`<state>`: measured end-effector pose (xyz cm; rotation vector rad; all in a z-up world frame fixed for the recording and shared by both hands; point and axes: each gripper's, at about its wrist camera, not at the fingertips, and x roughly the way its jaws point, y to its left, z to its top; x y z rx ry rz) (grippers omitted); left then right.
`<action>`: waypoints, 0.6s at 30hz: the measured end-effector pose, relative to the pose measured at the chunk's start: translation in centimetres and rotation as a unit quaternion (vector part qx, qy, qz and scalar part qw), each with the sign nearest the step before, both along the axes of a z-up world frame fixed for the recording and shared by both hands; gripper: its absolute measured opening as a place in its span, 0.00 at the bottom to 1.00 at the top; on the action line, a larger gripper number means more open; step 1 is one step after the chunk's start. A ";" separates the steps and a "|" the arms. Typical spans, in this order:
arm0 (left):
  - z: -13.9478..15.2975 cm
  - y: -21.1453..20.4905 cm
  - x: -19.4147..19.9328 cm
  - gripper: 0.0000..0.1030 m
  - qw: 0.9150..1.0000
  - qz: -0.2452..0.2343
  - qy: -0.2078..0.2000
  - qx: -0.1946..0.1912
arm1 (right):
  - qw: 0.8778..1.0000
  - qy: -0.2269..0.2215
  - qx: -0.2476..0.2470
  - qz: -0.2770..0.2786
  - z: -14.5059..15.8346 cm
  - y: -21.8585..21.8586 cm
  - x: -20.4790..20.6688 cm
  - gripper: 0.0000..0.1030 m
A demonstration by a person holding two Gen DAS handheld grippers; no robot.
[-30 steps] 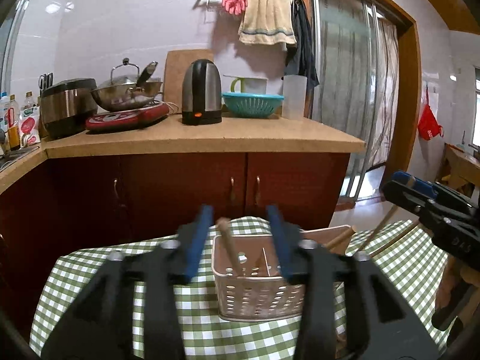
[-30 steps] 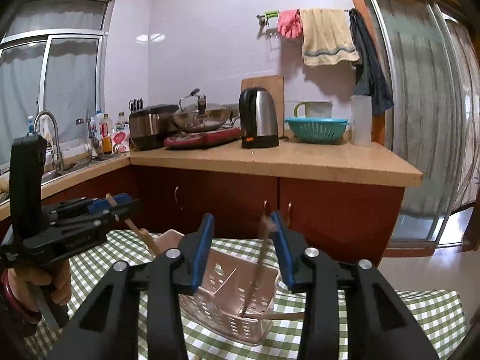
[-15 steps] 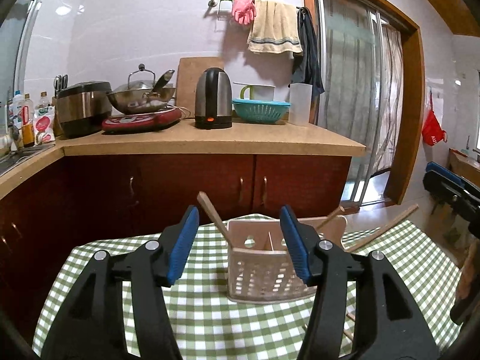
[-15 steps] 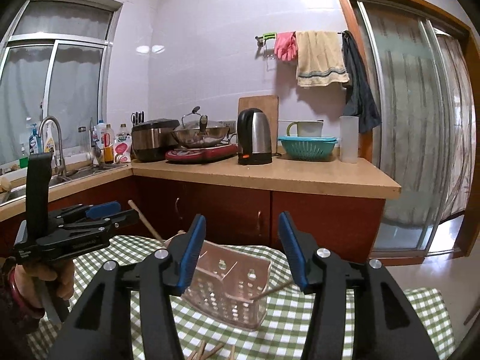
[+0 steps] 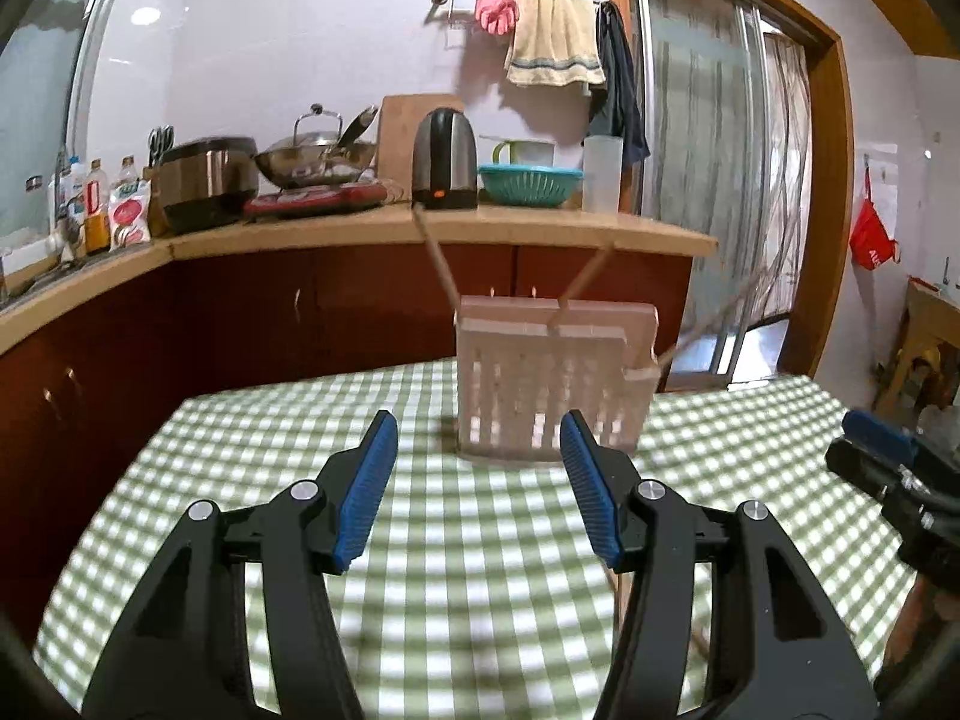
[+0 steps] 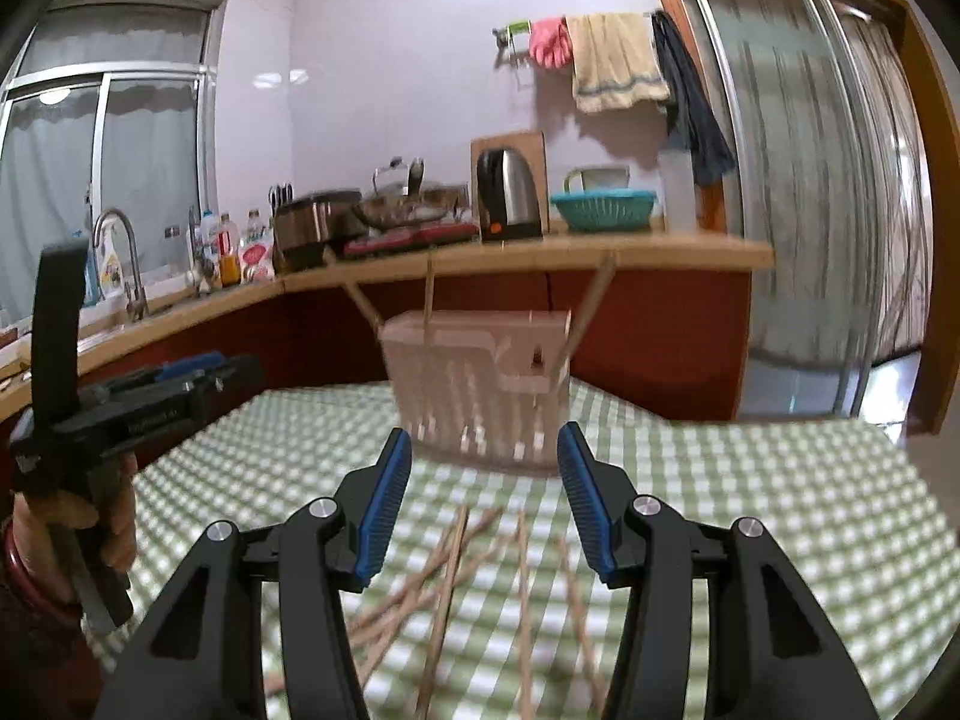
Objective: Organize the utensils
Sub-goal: 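Move both tools back over the loose chopsticks on the table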
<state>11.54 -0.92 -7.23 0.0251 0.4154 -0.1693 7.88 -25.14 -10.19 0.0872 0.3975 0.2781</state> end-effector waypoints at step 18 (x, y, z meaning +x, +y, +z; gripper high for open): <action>-6.6 0.9 -6.2 0.53 0.997 0.024 0.067 0.010 | 0.994 0.101 -0.004 0.036 -7.7 1.9 -4.2 0.35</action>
